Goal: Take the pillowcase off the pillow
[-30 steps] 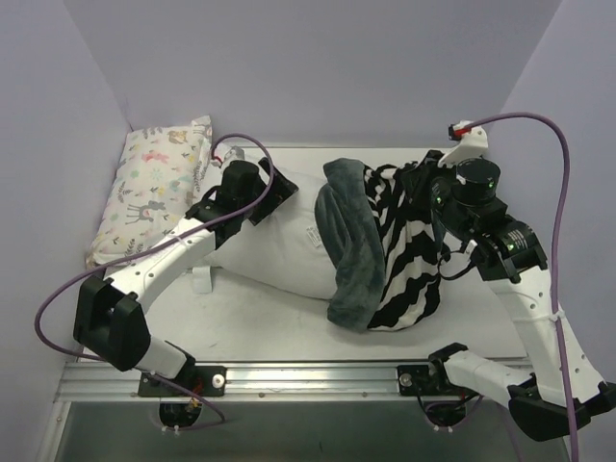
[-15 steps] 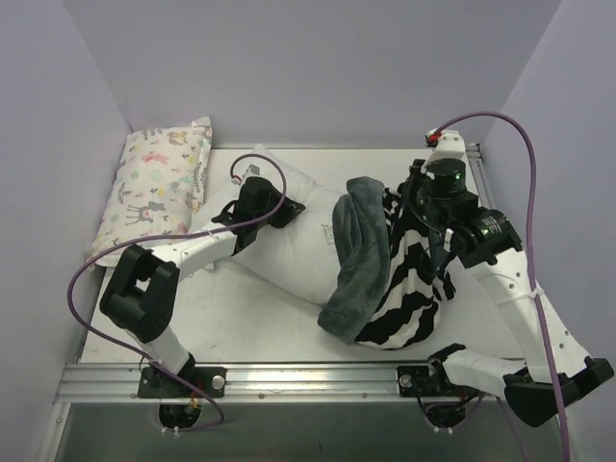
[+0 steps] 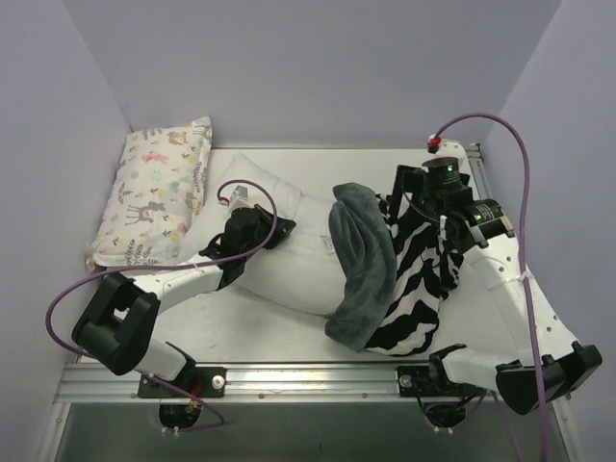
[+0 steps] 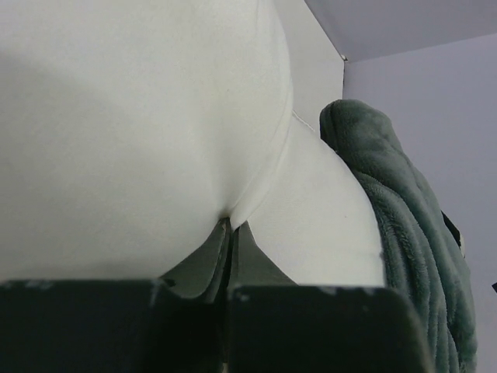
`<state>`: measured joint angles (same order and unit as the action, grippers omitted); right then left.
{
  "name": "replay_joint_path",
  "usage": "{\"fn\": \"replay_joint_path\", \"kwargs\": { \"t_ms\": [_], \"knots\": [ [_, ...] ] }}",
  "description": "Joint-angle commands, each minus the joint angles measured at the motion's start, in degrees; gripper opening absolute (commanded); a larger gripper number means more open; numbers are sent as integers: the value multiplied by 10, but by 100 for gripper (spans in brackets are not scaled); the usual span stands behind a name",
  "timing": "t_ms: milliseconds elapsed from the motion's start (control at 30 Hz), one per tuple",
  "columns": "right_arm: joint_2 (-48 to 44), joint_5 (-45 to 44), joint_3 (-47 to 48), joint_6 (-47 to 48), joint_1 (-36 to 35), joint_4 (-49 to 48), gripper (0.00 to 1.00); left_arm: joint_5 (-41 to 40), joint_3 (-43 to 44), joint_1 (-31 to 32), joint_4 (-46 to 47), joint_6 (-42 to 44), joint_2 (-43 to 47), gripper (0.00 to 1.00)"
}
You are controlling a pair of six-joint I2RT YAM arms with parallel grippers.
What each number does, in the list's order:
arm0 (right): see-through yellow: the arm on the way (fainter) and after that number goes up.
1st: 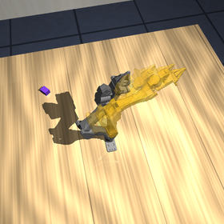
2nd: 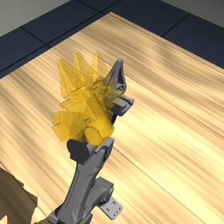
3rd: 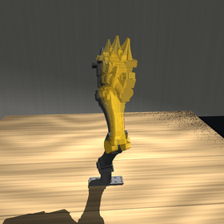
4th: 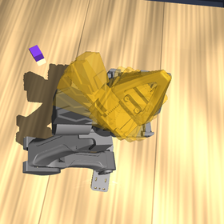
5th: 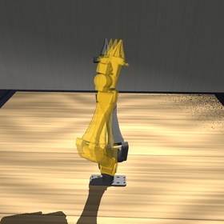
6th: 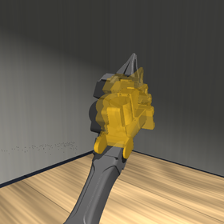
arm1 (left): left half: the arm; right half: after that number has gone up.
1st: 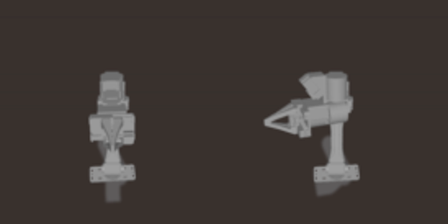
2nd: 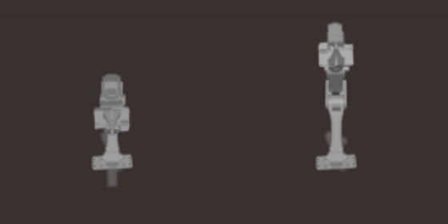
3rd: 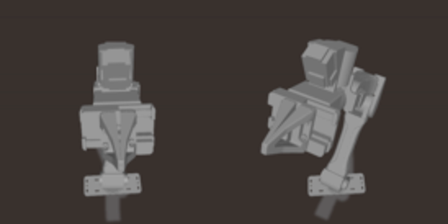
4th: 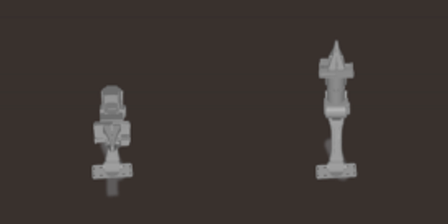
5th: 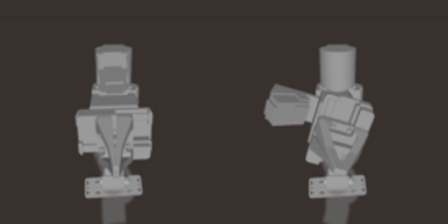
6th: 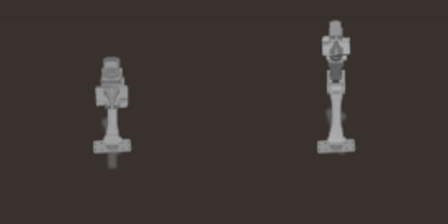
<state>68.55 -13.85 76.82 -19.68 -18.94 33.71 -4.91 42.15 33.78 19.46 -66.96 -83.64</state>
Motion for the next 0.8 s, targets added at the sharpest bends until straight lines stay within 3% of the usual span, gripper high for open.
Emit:
{"fn": "replay_joint_path", "kwargs": {
  "t_ms": [0,133,200,300,333,367,433,533,700,767],
  "knots": [
    [40,64,41,37,-63,0,96,-1,-38,17,-96,36,-30,0],
    [136,54,91,60,-114,37,99,-5,-32,22,-100,43,-27,0],
    [189,44,105,62,-116,55,93,-7,-28,23,-108,47,-18,0],
    [245,5,115,71,-109,75,67,-17,-29,23,-123,59,1,0],
    [257,-5,119,72,-103,79,49,-18,-32,23,-125,60,7,0],
    [275,-13,121,72,-95,82,41,-19,-36,23,-128,62,13,0],
    [282,-27,117,57,-44,86,21,-22,-46,23,-137,64,32,0],
    [276,-41,102,26,47,82,3,-26,-70,20,-144,64,64,0],
    [242,8,83,-18,163,41,0,-20,-99,9,-154,66,112,0],
    [237,29,119,-25,160,41,0,-19,-92,-6,-157,76,125,0]
  ]
}}
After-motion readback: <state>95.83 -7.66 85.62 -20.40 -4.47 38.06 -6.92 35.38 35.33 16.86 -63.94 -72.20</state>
